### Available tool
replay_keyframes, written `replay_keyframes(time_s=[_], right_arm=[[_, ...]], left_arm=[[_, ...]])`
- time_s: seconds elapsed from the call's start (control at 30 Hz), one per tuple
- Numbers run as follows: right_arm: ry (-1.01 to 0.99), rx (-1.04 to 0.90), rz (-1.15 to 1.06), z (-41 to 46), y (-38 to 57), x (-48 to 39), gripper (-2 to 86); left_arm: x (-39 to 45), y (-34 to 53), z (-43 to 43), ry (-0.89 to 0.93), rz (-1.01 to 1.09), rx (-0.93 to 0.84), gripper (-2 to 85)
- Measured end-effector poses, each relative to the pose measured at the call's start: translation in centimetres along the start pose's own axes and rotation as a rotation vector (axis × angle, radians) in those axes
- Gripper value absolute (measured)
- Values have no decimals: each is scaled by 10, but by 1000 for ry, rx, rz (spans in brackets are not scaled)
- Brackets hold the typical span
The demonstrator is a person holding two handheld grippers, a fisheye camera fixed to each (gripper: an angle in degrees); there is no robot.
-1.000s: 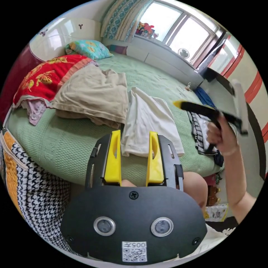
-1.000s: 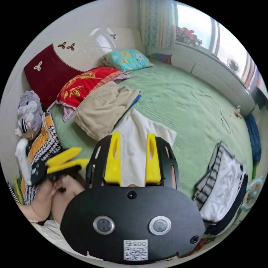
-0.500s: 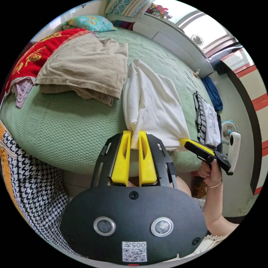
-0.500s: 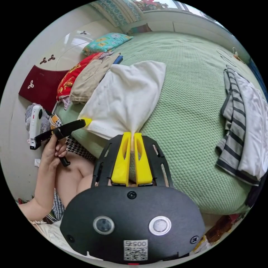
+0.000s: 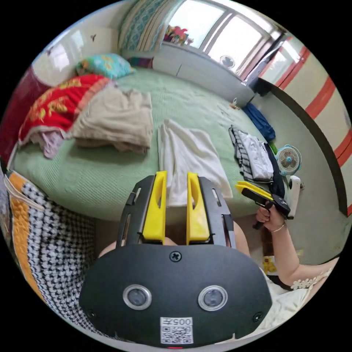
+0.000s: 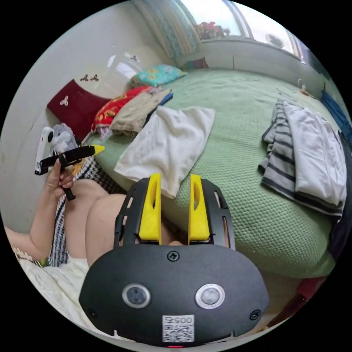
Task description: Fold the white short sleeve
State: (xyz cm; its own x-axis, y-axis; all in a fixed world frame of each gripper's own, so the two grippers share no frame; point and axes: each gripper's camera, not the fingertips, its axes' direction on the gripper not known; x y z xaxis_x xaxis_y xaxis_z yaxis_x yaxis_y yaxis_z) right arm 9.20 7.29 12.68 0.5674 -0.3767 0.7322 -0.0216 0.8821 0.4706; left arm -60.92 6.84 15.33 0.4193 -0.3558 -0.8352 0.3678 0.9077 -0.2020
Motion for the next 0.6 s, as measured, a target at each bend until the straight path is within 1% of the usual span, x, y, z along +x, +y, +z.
replay_keyframes(time_s=[0.07, 0.1, 0.2, 0.23, 0.27, 0.33, 0.4, 0.43, 0.5, 0.53, 0.57, 0.6], right_arm=[[43, 65, -9, -11, -11, -4, 125], [82, 97, -28, -16, -22, -8, 135], [195, 162, -39, -18, -58, -15, 145], [212, 170, -29, -17, -66, -15, 144], [220, 189, -10, -13, -82, -12, 142], [197, 206, 15, -5, -104, -5, 131], [147, 184, -36, 9, -126, 2, 115], [147, 176, -55, 14, -129, 3, 110], [216, 141, -126, 35, -131, 7, 88], [242, 143, -127, 40, -129, 8, 82], [278, 144, -129, 49, -124, 11, 71], [293, 96, -151, 57, -125, 11, 65]], left_arm=[[13, -27, -5, -27, 44, 78, 90], [15, -35, -3, -29, 52, 89, 90], [21, -74, 16, -57, 35, 150, 80], [20, -89, 23, -64, -8, 179, 72], [19, -99, 25, -87, -61, 264, 59], [22, -111, 26, -123, -79, 379, 20], [23, -123, 36, -104, -48, 375, 10], [21, -128, 48, -67, -48, 338, 8], [14, -132, 67, 2, -78, 272, 7], [10, -134, 78, 33, -97, 219, 9], [6, -135, 87, 36, -124, 183, 12], [5, -137, 89, 41, -127, 182, 12]])
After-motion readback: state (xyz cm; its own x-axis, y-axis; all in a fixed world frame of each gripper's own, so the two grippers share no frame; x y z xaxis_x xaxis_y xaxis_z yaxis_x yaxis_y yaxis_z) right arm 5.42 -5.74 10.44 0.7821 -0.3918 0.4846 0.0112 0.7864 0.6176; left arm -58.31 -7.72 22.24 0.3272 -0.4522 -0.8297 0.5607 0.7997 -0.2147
